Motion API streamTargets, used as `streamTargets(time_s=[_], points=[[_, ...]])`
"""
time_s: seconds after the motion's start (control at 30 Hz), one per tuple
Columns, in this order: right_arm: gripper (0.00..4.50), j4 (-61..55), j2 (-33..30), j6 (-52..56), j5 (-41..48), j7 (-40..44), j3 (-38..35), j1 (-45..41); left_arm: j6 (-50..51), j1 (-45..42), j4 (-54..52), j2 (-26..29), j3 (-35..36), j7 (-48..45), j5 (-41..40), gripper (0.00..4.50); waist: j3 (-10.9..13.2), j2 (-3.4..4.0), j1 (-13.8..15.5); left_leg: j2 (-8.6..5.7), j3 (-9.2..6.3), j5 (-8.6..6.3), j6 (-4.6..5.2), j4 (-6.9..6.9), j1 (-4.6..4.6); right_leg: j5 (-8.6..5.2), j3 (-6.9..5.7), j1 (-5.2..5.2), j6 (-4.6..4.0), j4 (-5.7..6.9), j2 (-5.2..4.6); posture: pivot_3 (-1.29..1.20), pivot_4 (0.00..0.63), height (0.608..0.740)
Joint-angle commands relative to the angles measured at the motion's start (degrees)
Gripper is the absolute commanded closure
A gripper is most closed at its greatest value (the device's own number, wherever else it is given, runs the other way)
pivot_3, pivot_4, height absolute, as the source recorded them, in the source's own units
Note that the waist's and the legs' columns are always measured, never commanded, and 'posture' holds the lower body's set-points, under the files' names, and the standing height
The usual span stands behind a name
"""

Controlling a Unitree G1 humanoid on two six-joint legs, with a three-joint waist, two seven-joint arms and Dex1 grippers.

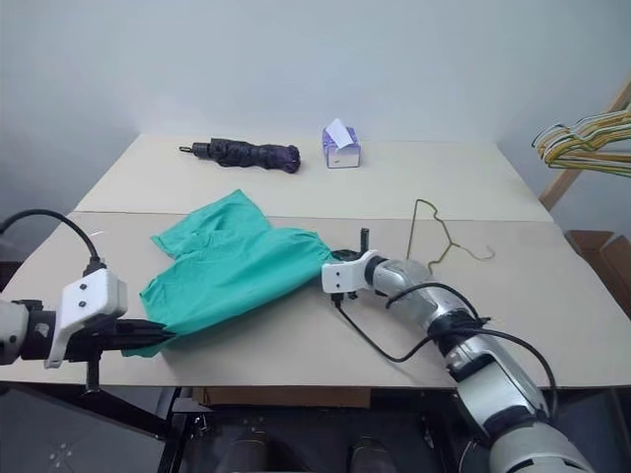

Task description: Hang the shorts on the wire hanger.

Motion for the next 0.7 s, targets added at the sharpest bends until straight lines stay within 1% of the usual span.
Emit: streamTargets(time_s=[0.03,0.1,0.2,0.27,0.37,0.43,0.53,0.6,0.67,0.7], points=[[4.47,-12.4,-6.8,4.9,2.4,5.8,-6.7,4.2,-2.2,-2.6,-0.1,0.7,-3.1,-0.9,0.4,4.50,0.0,0.00,-0.1,0.00,0.01,0.00,0.00,0.00,0.01,0.00,0.01,0.01,0.00,0.00,0.00,0.16,0.000,0.740],[4.47,-21.5,-12.3,7.3,3.8,11.5,-9.4,9.5,-2.7,-4.2,-0.9,0.4,-5.8,-2.0,-0.7,4.50,0.0,0.01,-0.1,0.01,0.01,0.00,0.00,0.00,0.02,0.00,0.01,0.01,0.00,0.03,0.01,0.14,0.000,0.740],[4.47,-33.4,-20.4,8.8,9.2,21.9,-11.7,17.4,-3.4,-5.2,-1.3,0.8,-8.4,-4.6,-2.3,4.50,0.0,0.03,-0.1,0.00,0.01,0.00,0.00,0.01,0.01,-0.01,0.01,0.01,0.02,-0.01,0.01,0.11,0.000,0.740],[4.47,-39.2,-22.7,11.3,12.3,25.8,-12.8,20.8,-4.3,-5.3,-1.0,1.4,-9.1,-6.0,-2.3,4.50,0.0,0.02,-0.7,0.01,0.01,0.00,0.01,0.02,0.03,-0.02,0.00,0.04,0.02,-0.02,0.00,0.10,0.000,0.740],[4.47,-48.1,-23.6,18.3,19.9,32.5,-14.0,24.4,-6.1,-6.6,1.4,3.2,-10.4,-8.0,-0.2,4.50,0.0,0.00,-2.3,0.04,0.01,0.00,0.01,0.05,0.20,-0.18,0.02,0.14,0.24,0.04,0.04,0.08,0.000,0.740],[4.47,-52.4,-23.9,21.8,24.6,36.4,-14.8,25.1,-7.6,-8.4,3.8,4.3,-11.1,-9.1,0.8,4.50,0.0,0.02,-3.1,0.05,0.01,0.00,0.01,0.04,0.30,-0.21,0.03,0.20,0.21,0.09,0.06,0.07,0.000,0.740],[4.47,-55.5,-22.5,30.3,31.4,39.8,-15.8,22.8,-10.0,-13.1,8.3,4.4,-13.1,-10.8,2.0,4.50,0.0,0.02,-3.4,0.05,0.01,0.00,0.01,0.04,0.29,-0.23,0.02,0.20,0.21,0.10,0.06,0.06,0.000,0.740],[4.47,-54.3,-22.3,35.5,32.4,42.1,-14.8,18.5,-12.1,-18.8,12.7,2.7,-16.2,-10.8,4.2,4.50,0.0,0.02,-3.3,0.04,0.01,0.00,0.01,0.04,0.29,-0.22,0.02,0.21,0.19,0.09,0.06,0.06,0.000,0.740],[4.47,-49.8,-19.8,39.8,33.4,41.7,-14.6,12.4,-12.9,-28.1,19.1,-1.5,-20.5,-7.4,8.2,4.50,0.0,0.03,-3.1,0.03,0.01,0.00,0.01,0.07,0.32,-0.21,0.01,0.25,0.18,0.08,0.06,0.06,0.000,0.740],[4.47,-45.5,-17.3,42.4,34.0,40.5,-15.0,7.7,-13.3,-35.0,24.1,-5.7,-22.5,-2.9,11.4,4.50,0.0,0.02,-2.9,0.04,0.01,0.00,0.01,0.08,0.31,-0.18,0.00,0.24,0.14,0.10,0.08,0.05,0.000,0.740]])
